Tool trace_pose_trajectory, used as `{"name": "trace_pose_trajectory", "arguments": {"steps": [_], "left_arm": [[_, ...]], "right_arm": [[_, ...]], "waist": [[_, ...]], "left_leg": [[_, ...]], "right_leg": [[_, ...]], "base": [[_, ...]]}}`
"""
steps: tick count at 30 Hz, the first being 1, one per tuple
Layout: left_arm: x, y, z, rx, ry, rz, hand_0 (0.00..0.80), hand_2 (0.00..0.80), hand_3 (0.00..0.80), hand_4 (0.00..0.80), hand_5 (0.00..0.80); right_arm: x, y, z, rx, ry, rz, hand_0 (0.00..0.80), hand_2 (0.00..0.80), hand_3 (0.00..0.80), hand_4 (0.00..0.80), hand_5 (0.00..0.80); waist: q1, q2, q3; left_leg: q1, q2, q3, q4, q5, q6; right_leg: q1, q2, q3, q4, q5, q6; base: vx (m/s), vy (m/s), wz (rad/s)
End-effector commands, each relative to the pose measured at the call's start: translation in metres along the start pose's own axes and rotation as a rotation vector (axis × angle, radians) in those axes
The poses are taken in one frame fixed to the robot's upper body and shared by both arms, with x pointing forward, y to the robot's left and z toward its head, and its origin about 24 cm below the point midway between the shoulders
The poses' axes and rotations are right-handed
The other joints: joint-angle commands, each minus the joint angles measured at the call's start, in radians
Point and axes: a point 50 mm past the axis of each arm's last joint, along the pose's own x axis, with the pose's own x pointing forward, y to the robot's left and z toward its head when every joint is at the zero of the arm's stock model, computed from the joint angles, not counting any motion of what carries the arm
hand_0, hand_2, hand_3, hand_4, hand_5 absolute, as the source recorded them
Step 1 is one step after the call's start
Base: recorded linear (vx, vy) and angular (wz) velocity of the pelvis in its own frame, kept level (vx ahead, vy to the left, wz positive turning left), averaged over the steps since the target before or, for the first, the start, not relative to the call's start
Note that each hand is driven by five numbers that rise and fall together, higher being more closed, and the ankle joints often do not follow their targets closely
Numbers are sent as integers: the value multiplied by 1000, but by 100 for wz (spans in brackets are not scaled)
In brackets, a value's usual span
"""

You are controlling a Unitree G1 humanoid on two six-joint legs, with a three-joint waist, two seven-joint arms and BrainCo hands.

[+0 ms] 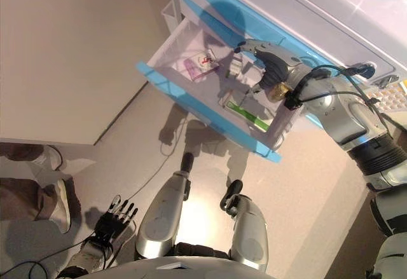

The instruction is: Open the drawer and pick up the medicine

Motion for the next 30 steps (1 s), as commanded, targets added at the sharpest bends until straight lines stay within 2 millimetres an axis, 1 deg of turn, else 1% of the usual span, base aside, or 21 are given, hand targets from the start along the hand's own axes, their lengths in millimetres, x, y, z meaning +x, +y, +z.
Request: {"name": "trace_pose_trajectory", "arguments": {"steps": [1,3,5,8,10,15,20,30], "left_arm": [[-17,19,-17,38,62,35,0,0,0,0,0],[-17,19,-17,38,65,33,0,0,0,0,0],[-16,17,-18,43,66,28,0,0,0,0,0],[-15,13,-16,56,59,14,0,0,0,0,0],[-14,12,-16,56,58,11,0,0,0,0,0],[-13,9,-13,59,53,5,0,0,0,0,0],[-13,8,-11,67,52,-4,0,0,0,0,0],[-12,5,-8,82,44,-32,0,0,0,0,0]], "right_arm": [[11,-22,17,-68,-75,-97,0,0,0,0,0],[12,-21,17,-90,-71,-107,0,0,0,0,0],[14,-20,15,-152,-54,-124,0,0,0,0,0],[17,-19,12,-292,-35,-149,0,0,0,0,0],[19,-19,10,-337,-17,-163,0,0,0,0,0],[24,-16,6,-554,-8,-183,0,0,0,0,0],[31,-17,9,-663,-21,-166,0,0,0,0,0],[34,-8,12,-836,-74,-177,0,0,0,0,0]], "waist": [[11,21,-39],[14,23,-37],[16,26,-35],[21,29,-30],[24,32,-28],[35,34,-20],[49,35,-14],[62,33,-12]], "left_leg": [[-13,-48,15,79,-123,43],[-18,-50,15,85,-125,44],[-21,-50,17,88,-126,46],[-29,-49,18,92,-127,48],[-34,-50,16,91,-126,49],[-50,-53,9,94,-125,53],[-57,-56,2,92,-125,55],[-69,-62,-5,91,-131,61]], "right_leg": [[-27,14,29,-11,86,30],[-32,11,29,-6,86,31],[-38,9,31,-3,88,33],[-45,8,33,-4,91,37],[-50,7,32,-2,93,39],[-66,7,29,3,96,46],[-74,7,26,6,97,50],[-89,8,24,10,97,58]], "base": [[17,33,3],[14,29,6],[8,23,9],[-2,6,1],[0,0,0],[-21,-6,3],[-3,-2,1],[-4,-4,2]]}}
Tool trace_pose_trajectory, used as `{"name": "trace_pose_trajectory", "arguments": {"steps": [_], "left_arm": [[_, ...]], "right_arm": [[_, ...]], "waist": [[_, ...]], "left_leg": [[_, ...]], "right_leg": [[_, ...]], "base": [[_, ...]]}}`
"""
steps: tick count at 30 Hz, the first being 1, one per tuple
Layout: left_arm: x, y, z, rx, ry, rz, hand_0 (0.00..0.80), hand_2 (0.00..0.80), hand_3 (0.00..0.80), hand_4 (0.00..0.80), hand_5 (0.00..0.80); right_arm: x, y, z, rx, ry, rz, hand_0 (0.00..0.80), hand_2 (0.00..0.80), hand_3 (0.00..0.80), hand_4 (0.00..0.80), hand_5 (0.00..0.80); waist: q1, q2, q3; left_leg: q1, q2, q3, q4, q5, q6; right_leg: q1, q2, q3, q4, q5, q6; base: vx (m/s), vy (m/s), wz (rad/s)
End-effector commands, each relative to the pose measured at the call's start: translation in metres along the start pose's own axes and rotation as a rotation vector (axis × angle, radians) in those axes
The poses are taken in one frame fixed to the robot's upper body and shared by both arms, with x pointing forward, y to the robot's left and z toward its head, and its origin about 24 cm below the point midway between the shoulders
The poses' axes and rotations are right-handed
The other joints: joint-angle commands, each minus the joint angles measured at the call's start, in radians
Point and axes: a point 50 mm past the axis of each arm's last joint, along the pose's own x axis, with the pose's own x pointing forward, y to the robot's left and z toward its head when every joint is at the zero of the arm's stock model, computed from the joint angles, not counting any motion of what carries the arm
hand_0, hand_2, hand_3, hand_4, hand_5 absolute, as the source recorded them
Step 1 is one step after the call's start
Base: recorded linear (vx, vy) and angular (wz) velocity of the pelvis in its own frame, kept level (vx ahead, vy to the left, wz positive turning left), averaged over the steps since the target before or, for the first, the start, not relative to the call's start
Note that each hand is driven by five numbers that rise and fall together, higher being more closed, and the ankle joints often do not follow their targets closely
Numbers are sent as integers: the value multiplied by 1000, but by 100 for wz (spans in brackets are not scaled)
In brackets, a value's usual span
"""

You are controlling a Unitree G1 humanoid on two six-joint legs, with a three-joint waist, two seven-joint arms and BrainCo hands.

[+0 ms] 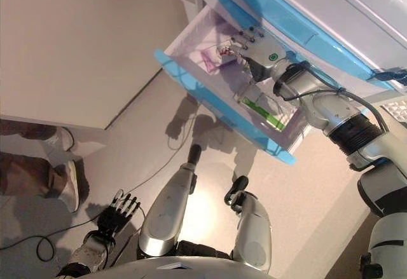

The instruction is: Open the drawer and pick up the medicine

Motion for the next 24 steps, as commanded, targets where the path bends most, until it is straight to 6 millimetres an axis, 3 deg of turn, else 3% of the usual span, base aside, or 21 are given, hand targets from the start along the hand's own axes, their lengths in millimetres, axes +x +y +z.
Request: {"name": "trace_pose_trajectory", "arguments": {"steps": [1,11,24], "left_arm": [[-15,14,-8,63,40,-4,0,0,0,0,0],[-13,11,-3,70,31,-16,0,0,0,0,0],[-11,9,1,70,26,-27,0,0,0,0,0]], "right_arm": [[8,-28,-8,-144,-9,-138,0,0,0,0,0],[10,-18,-7,-307,-29,-108,0,0,0,0,0],[7,13,-10,-480,-16,31,0,0,0,0,0]], "waist": [[5,18,-22],[13,16,-19],[22,13,-19]], "left_leg": [[-15,-48,19,90,-154,54],[-33,-51,18,96,-160,58],[-43,-55,9,85,-159,61]], "right_leg": [[-40,22,34,-4,100,53],[-58,23,30,-1,102,61],[-73,25,27,0,105,67]], "base": [[-11,-6,5],[-3,-1,1],[0,0,0]]}}
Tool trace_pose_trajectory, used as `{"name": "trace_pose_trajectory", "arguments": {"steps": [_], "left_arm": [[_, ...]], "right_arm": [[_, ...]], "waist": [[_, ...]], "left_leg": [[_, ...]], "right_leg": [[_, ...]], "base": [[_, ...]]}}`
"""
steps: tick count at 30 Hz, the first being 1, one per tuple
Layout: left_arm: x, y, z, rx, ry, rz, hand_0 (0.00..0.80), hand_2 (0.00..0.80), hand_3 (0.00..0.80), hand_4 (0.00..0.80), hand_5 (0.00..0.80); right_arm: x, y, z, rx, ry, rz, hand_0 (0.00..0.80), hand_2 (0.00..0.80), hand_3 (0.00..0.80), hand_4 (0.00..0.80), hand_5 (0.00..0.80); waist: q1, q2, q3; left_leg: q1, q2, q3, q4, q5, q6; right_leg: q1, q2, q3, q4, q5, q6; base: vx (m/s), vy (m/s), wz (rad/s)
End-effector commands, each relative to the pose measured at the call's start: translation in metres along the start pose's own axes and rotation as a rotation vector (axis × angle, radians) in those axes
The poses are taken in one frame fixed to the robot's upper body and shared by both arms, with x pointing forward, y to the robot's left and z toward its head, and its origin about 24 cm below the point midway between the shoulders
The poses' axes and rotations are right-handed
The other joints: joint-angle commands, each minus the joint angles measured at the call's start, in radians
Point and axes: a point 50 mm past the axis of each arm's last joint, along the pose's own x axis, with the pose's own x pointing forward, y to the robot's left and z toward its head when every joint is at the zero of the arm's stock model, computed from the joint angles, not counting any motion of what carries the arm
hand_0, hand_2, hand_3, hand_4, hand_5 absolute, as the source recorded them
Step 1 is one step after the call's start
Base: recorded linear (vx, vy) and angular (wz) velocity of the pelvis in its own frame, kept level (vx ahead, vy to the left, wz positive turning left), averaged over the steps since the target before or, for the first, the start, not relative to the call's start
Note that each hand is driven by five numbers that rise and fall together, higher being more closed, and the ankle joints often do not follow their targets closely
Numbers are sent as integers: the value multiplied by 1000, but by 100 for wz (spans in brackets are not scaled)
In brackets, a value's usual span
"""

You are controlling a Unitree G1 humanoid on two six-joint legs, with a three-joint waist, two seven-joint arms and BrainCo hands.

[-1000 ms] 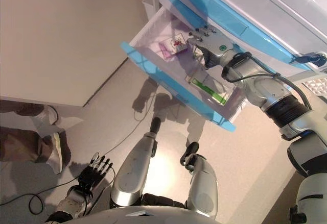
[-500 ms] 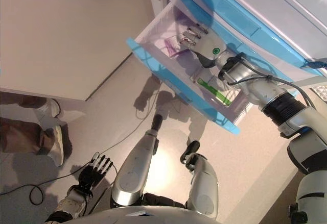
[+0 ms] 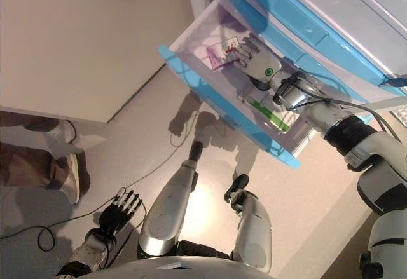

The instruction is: Open the drawer and pick up the medicine

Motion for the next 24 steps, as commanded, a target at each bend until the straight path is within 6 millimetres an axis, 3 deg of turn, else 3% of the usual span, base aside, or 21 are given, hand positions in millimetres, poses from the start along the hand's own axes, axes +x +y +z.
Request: {"name": "trace_pose_trajectory", "arguments": {"steps": [1,14,24], "left_arm": [[-14,15,1,43,17,23,0,0,0,0,0],[-11,10,1,47,16,9,0,0,0,0,0],[-10,10,-6,49,42,3,0,0,0,0,0]], "right_arm": [[8,-12,-14,-132,43,-38,0,0,0,0,0],[0,24,-2,-197,27,93,0,0,0,0,0],[-5,50,3,-225,34,135,0,0,0,0,0]], "waist": [[9,14,-19],[14,18,-19],[30,40,-19]], "left_leg": [[-15,-56,21,84,-164,60],[-23,-55,21,77,-159,61],[-33,-66,9,83,-157,62]], "right_leg": [[-55,21,37,5,105,67],[-68,16,28,15,107,68],[-78,10,21,30,93,63]], "base": [[0,0,0],[0,0,0],[0,3,1]]}}
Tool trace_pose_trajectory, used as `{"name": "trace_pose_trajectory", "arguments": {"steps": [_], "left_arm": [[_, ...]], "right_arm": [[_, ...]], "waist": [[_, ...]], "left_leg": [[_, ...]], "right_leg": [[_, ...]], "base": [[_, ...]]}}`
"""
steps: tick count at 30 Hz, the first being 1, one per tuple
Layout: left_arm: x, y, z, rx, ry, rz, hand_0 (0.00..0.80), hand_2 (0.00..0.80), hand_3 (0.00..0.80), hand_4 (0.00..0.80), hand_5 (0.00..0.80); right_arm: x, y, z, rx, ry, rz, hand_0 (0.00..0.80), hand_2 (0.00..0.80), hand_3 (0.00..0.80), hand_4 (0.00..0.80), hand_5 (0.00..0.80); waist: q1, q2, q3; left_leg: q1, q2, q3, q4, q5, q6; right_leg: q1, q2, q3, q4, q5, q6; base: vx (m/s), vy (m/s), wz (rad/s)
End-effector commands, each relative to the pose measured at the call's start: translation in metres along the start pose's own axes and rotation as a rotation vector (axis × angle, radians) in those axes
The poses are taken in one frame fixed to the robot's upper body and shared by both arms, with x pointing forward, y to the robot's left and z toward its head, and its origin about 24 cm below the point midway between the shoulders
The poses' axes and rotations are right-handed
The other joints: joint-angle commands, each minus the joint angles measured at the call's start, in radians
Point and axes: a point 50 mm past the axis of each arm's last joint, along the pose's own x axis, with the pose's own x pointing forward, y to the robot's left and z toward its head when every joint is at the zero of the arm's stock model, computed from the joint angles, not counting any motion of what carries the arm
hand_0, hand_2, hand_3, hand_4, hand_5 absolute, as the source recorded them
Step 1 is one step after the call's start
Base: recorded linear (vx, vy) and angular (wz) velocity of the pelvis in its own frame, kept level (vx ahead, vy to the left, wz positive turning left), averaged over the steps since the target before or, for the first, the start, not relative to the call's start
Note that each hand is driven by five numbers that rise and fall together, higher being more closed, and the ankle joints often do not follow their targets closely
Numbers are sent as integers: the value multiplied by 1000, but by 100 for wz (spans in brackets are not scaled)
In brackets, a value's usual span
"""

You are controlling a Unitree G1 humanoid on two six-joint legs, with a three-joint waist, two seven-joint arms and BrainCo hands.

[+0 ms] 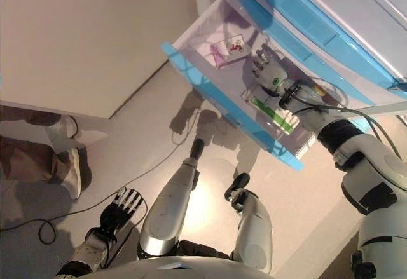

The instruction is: Open the drawer and pick up the medicine

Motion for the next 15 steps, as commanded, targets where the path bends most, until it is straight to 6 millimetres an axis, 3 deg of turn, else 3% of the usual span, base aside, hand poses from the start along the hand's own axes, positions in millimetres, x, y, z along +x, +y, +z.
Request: {"name": "trace_pose_trajectory", "arguments": {"steps": [1,15], "left_arm": [[-10,11,-7,48,46,9,0,0,0,0,0],[-9,10,-11,61,62,-2,0,0,0,0,0]], "right_arm": [[-4,5,-9,-70,44,-45,0,0,0,0,0],[-3,15,-4,-97,38,-75,0,0,0,0,0]], "waist": [[17,42,-19],[34,62,-19]], "left_leg": [[-14,-67,17,84,-164,60],[-25,-72,15,92,-160,63]], "right_leg": [[-61,10,25,25,93,62],[-71,-1,13,38,94,65]], "base": [[0,0,0],[3,3,1]]}}
